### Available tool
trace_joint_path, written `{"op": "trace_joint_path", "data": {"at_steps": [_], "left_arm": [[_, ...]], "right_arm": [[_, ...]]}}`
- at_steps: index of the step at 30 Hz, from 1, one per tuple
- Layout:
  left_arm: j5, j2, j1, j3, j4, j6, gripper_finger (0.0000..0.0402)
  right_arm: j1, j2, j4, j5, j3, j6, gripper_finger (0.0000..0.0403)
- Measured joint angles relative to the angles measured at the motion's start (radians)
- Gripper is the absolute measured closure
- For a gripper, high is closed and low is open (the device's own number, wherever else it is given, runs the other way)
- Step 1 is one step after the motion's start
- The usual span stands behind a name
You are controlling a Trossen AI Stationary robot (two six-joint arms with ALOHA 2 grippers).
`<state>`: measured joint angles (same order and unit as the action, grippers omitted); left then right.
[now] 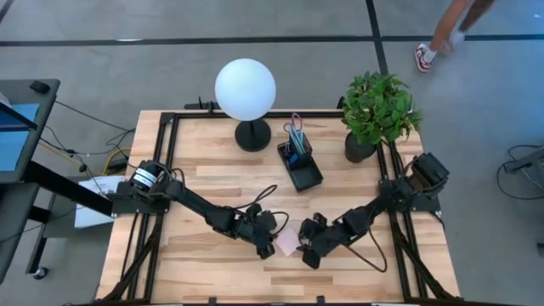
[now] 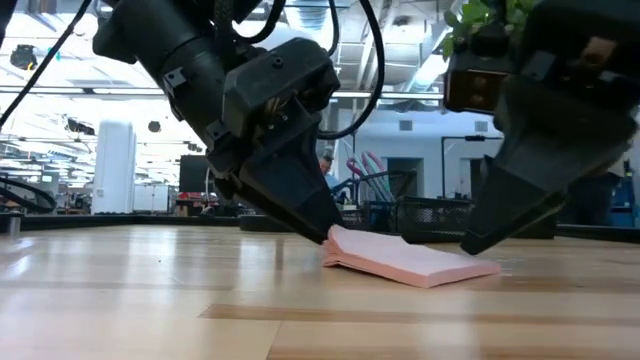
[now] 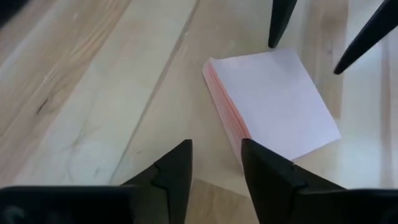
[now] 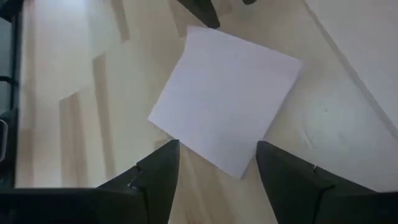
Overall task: Pick and place office supplies into organizer
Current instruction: Put the pink sticky note into the desk organizer
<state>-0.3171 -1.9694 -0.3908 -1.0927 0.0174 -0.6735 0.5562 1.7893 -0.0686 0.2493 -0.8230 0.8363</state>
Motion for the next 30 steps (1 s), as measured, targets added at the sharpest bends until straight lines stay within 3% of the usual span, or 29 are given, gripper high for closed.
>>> {"op": "trace_joint_path", "data": {"at_steps": [8,14,22,30], "left_arm": [[0.038,0.0,0.007,0.0,0.065,0.041,0.0259],[0.133,0.0,0.034,0.0,0.175,0.051,0.0259],[0.121,0.0,0.038,0.0,0.033,-0.015,0.0259],[0.123,0.0,0.034,0.0,0.082,-0.021,0.0259]], "right_arm": [[0.001,0.0,0.045,0.067,0.0,0.029,0.0197],[-0.03,0.0,0.067,0.067,0.0,0.029,0.0201],[-0.033,0.0,0.079,0.066,0.0,0.029,0.0206],[-0.033,0.0,0.089,0.066,0.0,0.029,0.0207]]}}
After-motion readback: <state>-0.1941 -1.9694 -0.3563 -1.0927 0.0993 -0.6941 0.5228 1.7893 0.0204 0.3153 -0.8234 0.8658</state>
